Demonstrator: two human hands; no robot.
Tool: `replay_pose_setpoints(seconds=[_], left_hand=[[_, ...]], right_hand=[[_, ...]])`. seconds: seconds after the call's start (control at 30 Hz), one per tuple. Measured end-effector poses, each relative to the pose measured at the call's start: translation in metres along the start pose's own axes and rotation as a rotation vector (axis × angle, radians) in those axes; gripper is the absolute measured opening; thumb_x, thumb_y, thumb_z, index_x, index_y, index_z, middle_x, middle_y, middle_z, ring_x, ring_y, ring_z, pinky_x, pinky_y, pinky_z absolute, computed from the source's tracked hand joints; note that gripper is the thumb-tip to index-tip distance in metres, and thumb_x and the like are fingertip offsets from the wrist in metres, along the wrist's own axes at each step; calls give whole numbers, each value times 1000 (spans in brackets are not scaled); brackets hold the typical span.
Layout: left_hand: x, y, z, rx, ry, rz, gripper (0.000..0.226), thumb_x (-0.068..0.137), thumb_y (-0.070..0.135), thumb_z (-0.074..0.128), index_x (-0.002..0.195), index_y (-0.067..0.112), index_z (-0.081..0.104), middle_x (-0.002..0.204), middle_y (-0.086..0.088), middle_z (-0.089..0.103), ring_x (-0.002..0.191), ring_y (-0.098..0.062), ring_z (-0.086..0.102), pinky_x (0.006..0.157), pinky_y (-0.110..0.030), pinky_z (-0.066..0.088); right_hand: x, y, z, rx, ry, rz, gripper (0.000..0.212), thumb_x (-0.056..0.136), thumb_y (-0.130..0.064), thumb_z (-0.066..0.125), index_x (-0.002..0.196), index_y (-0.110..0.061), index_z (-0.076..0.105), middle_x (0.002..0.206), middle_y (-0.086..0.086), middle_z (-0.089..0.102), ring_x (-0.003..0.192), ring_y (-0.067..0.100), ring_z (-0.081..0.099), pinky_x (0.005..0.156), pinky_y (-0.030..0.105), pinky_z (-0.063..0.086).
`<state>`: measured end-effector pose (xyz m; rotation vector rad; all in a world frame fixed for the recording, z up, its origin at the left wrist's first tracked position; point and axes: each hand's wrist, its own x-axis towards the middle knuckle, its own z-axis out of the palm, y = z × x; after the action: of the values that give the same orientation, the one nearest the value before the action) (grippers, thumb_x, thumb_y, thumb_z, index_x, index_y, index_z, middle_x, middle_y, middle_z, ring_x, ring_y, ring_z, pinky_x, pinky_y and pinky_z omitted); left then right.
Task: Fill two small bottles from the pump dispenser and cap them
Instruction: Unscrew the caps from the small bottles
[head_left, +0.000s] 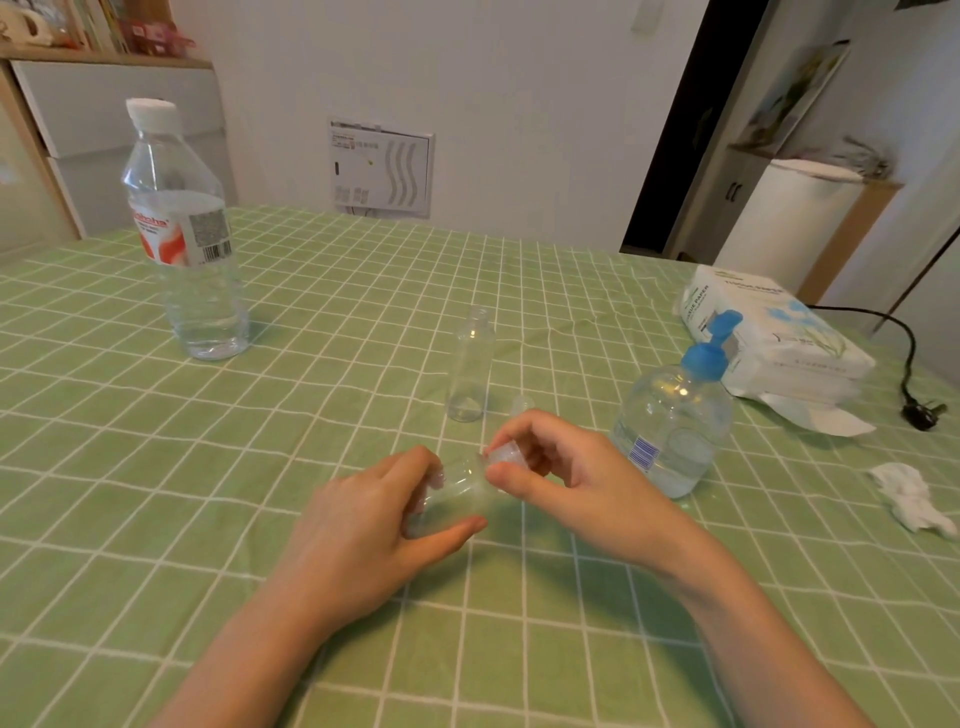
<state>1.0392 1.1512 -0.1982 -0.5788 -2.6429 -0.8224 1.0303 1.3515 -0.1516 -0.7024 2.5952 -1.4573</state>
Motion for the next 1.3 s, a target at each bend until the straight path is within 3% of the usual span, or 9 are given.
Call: replay_pose_setpoints(seconds=[0.07, 0.2, 0.3, 0.53, 0.6, 0.73, 0.9, 1.13, 1.3], left_hand=[[0, 0, 0, -6, 9, -2, 49, 67, 77, 42, 83, 32, 50, 56, 16, 45, 48, 1, 44, 45, -13, 29], [0, 0, -1, 1, -2, 3, 50, 67, 79, 43, 84, 32, 50, 59, 15, 47, 49, 1, 45, 46, -12, 29], [0, 0, -1, -2, -2, 6, 51, 67, 79, 43, 84, 31, 51, 59, 14, 47, 50, 0, 45, 46, -13, 30], [-1, 0, -1, -29, 9, 5, 46, 67, 79, 44, 81, 36, 47, 56, 16, 46, 52, -1, 49, 44, -13, 30], [0, 0, 0, -103, 21, -22, 45, 66, 78, 47, 76, 35, 46, 53, 13, 46, 60, -2, 51, 45, -14, 32], [3, 1, 1, -383, 90, -115, 40, 63, 67, 58, 75, 29, 52, 53, 10, 51, 49, -4, 46, 48, -11, 36], [4, 2, 1, -505, 151, -174, 40, 61, 62, 61, 75, 25, 55, 53, 12, 50, 44, -3, 42, 46, -8, 35], [5, -1, 3, -508, 167, -191, 43, 61, 66, 59, 75, 26, 55, 54, 12, 52, 45, -3, 43, 47, -11, 37], [6, -3, 5, -511, 186, -195, 44, 60, 66, 59, 75, 25, 55, 51, 12, 49, 44, -3, 42, 47, -10, 36]], right_hand=[[0, 0, 0, 13, -1, -14, 20, 85, -27, 69, 104, -26, 62, 94, -7, 63, 90, 14, 60, 85, 28, 50], [0, -3, -2, -37, -20, 23, 28, 82, -47, 61, 105, -31, 62, 87, -17, 59, 87, 6, 58, 82, 24, 49], [-1, -5, -3, -29, -18, -1, 21, 88, -27, 64, 108, -30, 62, 92, -12, 61, 88, 6, 59, 85, 24, 50], [-4, -8, -10, -33, -17, -1, 17, 87, -22, 66, 103, -26, 65, 84, -17, 63, 82, 8, 60, 79, 20, 49], [-6, -8, -15, 48, 41, -17, 20, 85, -15, 68, 103, -23, 66, 93, -6, 68, 90, 10, 64, 83, 21, 52], [0, 3, -17, 120, 170, 24, 25, 78, -4, 73, 99, -13, 63, 96, 1, 72, 92, 11, 67, 87, 23, 52], [12, 23, 0, 84, 223, 149, 23, 73, -11, 79, 85, -14, 59, 91, 2, 74, 86, 20, 66, 78, 20, 52], [16, 42, 18, 53, 276, 170, 23, 74, -7, 77, 80, -17, 57, 96, -5, 71, 92, 9, 67, 85, 22, 54], [14, 44, 19, -87, 217, 208, 35, 73, -23, 80, 97, -30, 56, 97, -17, 71, 92, -20, 54, 75, -5, 33]])
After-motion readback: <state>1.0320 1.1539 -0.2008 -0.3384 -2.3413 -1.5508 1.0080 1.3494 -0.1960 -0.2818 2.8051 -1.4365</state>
